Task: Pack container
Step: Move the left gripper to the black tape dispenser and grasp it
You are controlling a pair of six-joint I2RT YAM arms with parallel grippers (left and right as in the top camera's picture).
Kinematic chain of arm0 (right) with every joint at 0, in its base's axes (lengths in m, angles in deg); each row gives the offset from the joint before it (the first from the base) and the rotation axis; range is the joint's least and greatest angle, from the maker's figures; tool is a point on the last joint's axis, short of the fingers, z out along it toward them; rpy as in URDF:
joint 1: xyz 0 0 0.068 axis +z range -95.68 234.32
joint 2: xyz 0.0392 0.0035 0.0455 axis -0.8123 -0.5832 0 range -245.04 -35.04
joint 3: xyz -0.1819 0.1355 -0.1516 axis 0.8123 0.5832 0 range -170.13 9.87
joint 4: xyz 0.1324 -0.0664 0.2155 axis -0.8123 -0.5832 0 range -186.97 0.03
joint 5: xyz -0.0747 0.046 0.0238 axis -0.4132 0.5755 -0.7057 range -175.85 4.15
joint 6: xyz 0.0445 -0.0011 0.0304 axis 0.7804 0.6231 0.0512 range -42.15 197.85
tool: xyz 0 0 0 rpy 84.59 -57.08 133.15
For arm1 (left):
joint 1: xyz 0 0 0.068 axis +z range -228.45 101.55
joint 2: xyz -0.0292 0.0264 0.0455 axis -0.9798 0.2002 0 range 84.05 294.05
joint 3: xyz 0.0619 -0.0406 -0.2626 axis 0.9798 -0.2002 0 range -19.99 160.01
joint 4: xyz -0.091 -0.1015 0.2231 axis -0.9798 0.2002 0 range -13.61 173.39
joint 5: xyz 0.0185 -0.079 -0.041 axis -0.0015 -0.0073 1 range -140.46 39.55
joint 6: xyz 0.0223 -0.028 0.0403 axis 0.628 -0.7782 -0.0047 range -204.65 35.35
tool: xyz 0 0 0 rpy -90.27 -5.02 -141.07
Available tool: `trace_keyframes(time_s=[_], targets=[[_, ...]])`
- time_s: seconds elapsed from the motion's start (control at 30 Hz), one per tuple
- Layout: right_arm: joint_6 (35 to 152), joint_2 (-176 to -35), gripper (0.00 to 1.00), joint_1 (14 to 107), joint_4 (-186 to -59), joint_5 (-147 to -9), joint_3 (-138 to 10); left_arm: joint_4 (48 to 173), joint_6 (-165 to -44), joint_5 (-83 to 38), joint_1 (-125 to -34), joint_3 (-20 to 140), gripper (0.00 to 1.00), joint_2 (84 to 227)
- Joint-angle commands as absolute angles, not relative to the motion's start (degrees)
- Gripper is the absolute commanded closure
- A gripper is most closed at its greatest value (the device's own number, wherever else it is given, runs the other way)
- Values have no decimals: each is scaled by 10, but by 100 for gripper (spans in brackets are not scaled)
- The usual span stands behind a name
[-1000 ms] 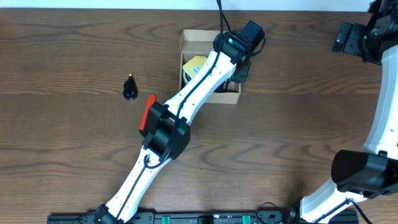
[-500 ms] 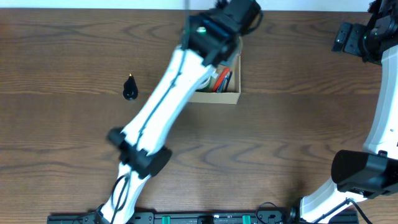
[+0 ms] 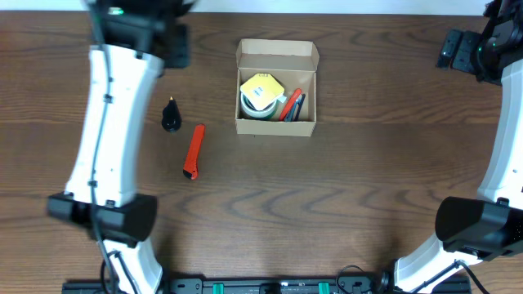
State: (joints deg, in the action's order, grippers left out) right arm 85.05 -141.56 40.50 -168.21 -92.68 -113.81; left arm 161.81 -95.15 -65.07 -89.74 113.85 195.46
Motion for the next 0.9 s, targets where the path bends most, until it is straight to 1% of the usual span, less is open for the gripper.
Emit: trace_keyframes(time_s=[0.0,0.13,0.23,0.33,0.47,0.73,0.87], targets=[[857,-1418,1,401,-1682,-925,-1137,1615,-954,-550,-844,1042,44,1942],[857,-1418,1,401,-1682,-925,-1137,1542,-903,-483,-817,915,43,1946],[857,-1418,1,401,-1682,-925,-1137,1480,-875,-474,-816,826,40,1951],[857,-1418,1,401,-1682,-925,-1137,1430,-852,-459,-816,771,36,1957],[857,-1418,1,401,-1682,-925,-1137,1377,-846,-459,-815,735,24,1970],[857,-1418,1,401,-1682,-925,-1137,1319,-844,-459,-815,731,17,2030],[857,-1418,1,401,-1682,-925,-1137,1300,-844,-461,-815,731,16,2063]])
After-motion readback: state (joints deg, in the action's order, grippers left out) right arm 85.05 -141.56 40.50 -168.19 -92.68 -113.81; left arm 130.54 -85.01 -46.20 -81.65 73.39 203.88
